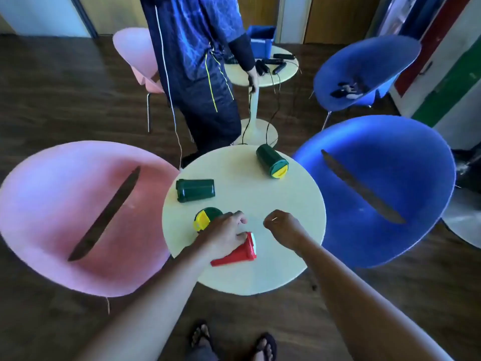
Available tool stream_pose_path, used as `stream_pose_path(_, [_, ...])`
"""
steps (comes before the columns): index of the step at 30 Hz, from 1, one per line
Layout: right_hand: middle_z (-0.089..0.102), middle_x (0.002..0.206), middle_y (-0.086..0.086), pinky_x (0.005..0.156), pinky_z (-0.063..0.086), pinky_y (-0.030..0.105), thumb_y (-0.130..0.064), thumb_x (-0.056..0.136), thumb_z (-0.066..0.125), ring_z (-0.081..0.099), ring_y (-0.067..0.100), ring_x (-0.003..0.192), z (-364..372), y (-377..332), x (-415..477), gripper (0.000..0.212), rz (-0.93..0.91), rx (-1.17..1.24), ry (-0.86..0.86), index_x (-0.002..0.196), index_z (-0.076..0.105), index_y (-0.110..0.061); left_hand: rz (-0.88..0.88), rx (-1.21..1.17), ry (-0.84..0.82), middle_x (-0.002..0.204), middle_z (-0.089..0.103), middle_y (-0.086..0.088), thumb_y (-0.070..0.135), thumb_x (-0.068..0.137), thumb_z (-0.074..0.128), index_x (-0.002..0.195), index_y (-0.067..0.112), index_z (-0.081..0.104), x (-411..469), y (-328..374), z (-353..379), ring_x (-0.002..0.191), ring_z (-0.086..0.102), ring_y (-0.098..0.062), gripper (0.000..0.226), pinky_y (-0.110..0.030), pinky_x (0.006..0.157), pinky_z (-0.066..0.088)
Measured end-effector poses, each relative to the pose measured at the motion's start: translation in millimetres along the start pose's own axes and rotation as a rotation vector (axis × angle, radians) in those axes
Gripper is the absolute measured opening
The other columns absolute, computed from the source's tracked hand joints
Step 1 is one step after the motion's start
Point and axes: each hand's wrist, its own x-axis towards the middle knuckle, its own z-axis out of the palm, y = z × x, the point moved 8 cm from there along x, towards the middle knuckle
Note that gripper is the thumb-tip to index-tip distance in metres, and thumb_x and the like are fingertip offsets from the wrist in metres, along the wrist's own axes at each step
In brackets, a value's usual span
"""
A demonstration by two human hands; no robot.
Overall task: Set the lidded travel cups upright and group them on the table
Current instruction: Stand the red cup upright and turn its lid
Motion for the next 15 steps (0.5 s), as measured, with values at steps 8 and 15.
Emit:
stream_pose_path(8, [0.055, 0.085, 0.007, 0.058, 0.036, 0.026, -0.010, 0.098, 0.041, 0.052, 0.020, 0.064, 59, 103, 7, 0.018, 0.324, 0.350, -0.103, 0.102, 0.057, -0.014, 0.029, 0.409, -0.242, 0.157, 0.028, -0.007, 0.029, 0.090, 0.063, 0.152, 0.028, 0.025, 2, -10, 83, 0.141, 0.036, -0.031, 0.072, -0.044, 0.103, 0.044])
stream_pose_path(15, [0.056, 0.078, 0.006, 0.056, 0.028, 0.026, -0.004, 0.100, 0.043, 0.049, 0.017, 0.062, 95, 127, 14, 0.014, 0.424, 0.659, -0.141, 0.099, 0.057, -0.006, 0.029, 0.559, -0.230, 0.160, 0.016, -0.020, 0.027, 0.092, 0.065, 0.151, 0.025, 0.028, 18, -27, 112, 0.143, 0.029, -0.038, 0.070, -0.046, 0.114, 0.034])
